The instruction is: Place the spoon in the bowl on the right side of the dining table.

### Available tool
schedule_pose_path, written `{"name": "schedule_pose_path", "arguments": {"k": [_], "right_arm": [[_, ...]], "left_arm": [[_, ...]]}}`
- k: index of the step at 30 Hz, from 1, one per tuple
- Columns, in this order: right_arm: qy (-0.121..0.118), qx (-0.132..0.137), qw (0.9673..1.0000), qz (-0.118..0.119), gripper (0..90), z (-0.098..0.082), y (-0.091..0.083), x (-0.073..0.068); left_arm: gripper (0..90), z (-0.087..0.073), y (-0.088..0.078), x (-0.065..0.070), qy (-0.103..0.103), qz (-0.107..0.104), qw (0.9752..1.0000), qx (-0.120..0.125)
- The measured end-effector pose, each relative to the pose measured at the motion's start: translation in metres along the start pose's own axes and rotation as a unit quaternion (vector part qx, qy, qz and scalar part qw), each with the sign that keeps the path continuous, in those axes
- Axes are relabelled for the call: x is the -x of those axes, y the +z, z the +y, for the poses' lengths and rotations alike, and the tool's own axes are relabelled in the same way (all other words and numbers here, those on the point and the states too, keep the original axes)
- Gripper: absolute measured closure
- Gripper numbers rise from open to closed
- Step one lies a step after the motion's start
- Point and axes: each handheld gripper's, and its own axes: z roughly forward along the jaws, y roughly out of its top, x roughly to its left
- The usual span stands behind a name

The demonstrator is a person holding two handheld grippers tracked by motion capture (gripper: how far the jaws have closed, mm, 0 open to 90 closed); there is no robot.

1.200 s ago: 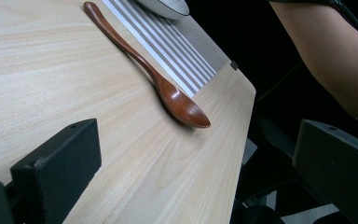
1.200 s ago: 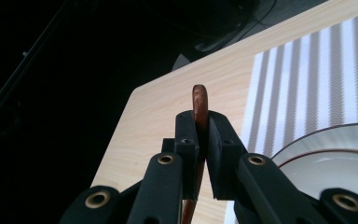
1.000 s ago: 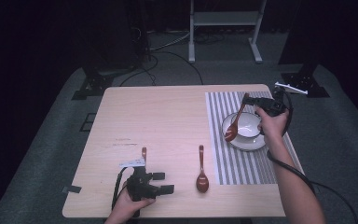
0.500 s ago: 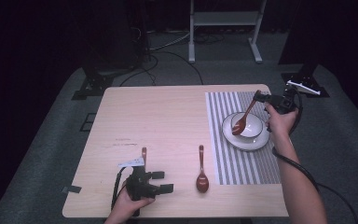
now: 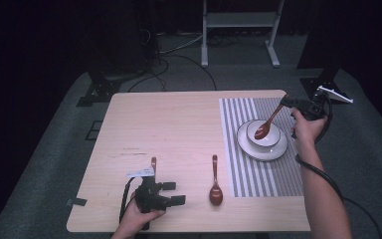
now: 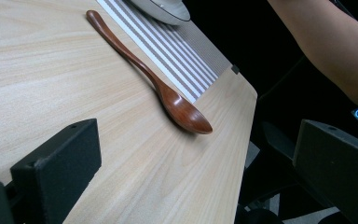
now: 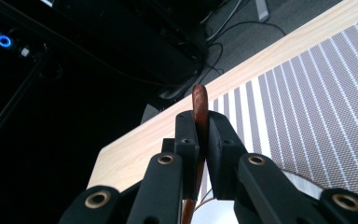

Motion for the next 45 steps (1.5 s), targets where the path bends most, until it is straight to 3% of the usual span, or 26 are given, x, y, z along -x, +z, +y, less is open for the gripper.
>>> {"name": "schedule_pose_path", "arguments": {"k": [12, 22, 45], "right_arm": [[0.017, 0.032, 0.9991, -0.022, 83.2, 0.005, -0.008, 0.017], [0.023, 0.040, 0.9983, -0.035, 83.2, 0.003, -0.008, 0.030], [0.028, 0.014, 0.9991, -0.028, 80.2, -0.007, -0.003, 0.049]], "left_arm": [[0.0, 0.000, -0.001, -0.002, 0.001, 0.001, 1.0000, -0.002], [0.0, -0.001, -0.001, -0.003, 0.001, 0.002, 1.0000, -0.002], [0.0, -0.001, 0.000, -0.001, 0.003, 0.002, 1.0000, -0.001]]}}
